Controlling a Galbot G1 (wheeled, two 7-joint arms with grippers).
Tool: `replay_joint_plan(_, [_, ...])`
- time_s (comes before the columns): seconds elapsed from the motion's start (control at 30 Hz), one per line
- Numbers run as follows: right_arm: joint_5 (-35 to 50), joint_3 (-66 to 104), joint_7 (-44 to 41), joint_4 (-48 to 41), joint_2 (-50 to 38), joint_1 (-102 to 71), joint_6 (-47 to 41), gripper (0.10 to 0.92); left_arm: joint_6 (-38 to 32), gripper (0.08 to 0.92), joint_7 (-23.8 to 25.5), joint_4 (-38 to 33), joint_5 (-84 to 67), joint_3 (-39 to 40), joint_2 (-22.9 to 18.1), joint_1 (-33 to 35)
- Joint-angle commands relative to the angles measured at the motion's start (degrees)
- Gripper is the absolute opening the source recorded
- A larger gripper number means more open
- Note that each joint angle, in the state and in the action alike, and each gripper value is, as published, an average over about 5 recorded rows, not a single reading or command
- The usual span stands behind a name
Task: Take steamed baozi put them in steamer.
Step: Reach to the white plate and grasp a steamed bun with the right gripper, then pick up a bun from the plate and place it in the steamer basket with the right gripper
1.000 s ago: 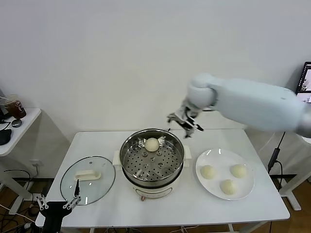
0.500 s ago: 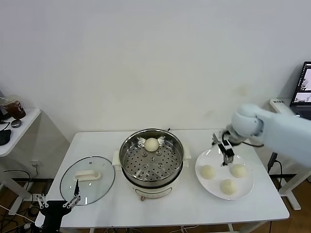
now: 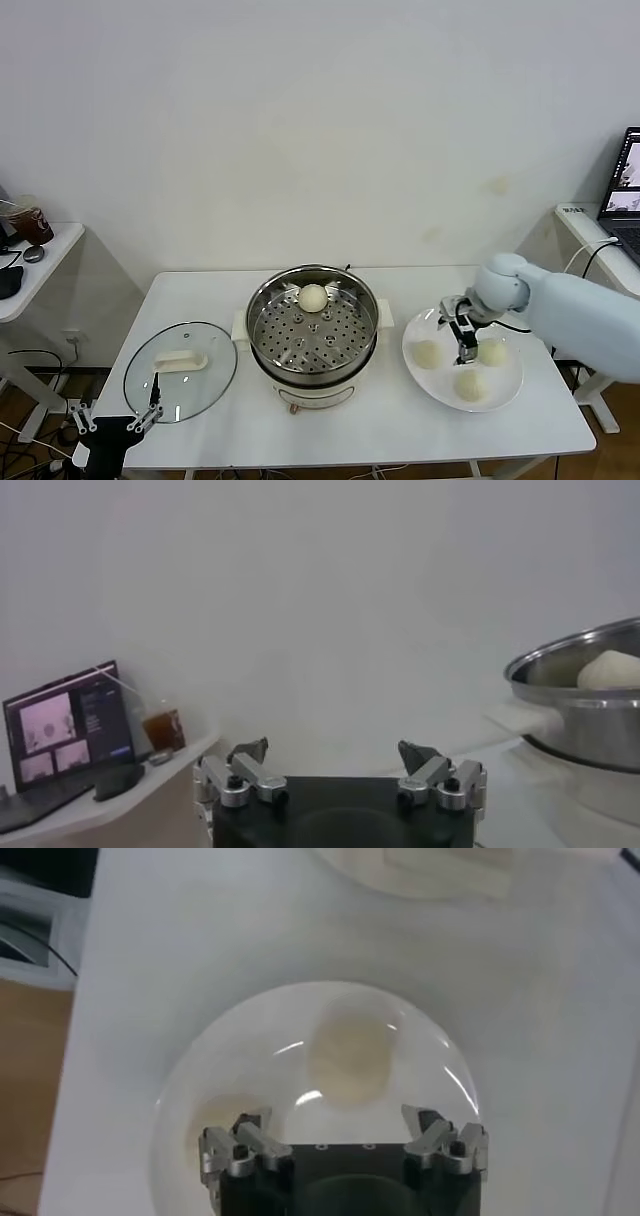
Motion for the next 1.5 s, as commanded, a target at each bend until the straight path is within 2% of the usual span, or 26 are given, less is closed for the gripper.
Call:
replay_joint_plan(0.03, [-3.77, 4.83, 1.19, -7.47, 5.79, -6.66, 2.35, 0.823, 0.28, 0.823, -0.09, -0.10, 0.19, -0.05, -0.06, 0.04])
replay_joint_plan(0.23, [-4.79, 6.06, 1.76, -9.51, 7.40, -7.92, 2.88, 0.820, 0.31, 0.823, -0.19, -0.01, 0.17, -0.30, -0.03, 0.05])
replay_joint_plan(0.43, [-5.07, 6.07, 1.68, -10.06, 8.13, -7.58, 2.67, 0.762, 0.32, 0.823, -0.20, 0.05, 0.19, -0.47, -0.08, -0.04])
replay_joint_plan(0.77, [-3.98, 5.56, 0.36, -7.26, 6.19, -4.97, 1.63, 0.519, 0.31, 0.823, -0.28, -0.27, 0.18, -0.54, -0.21, 0.16])
replay_joint_plan(0.87, [-1.84, 4.68, -0.32, -4.17, 3.66, -1.88, 0.88, 0.471, 0.33, 0.823, -0.28, -0.32, 0.17, -0.43, -0.28, 0.09])
replay_joint_plan(1.07, [5.08, -0.78, -2.00, 3.23, -3.83, 9.55, -0.83, 0.461, 0.41, 0.823, -0.18, -0.44, 0.17, -0.02, 0.00, -0.16])
replay_joint_plan(1.2, [12.86, -10.00, -2.30, 8.90, -5.91, 23.75, -4.16, 0.466, 0.55, 0.823, -0.07, -0.78, 0.03, 0.38, 0.38, -0.70])
replay_joint_plan(1.37, [25.62, -21.68, -0.49, 15.50, -1.85, 42.94, -12.09, 0.472, 0.99, 0.823, 0.12, -0.82, -0.24, 1.18, 1.00, -1.88])
replay_joint_plan(1.5, [35.76, -26.30, 3.28, 19.52, 4.37, 50.55, -18.67, 0.475, 1.38, 0.823, 0.24, -0.67, -0.52, 1.54, 1.65, -2.80])
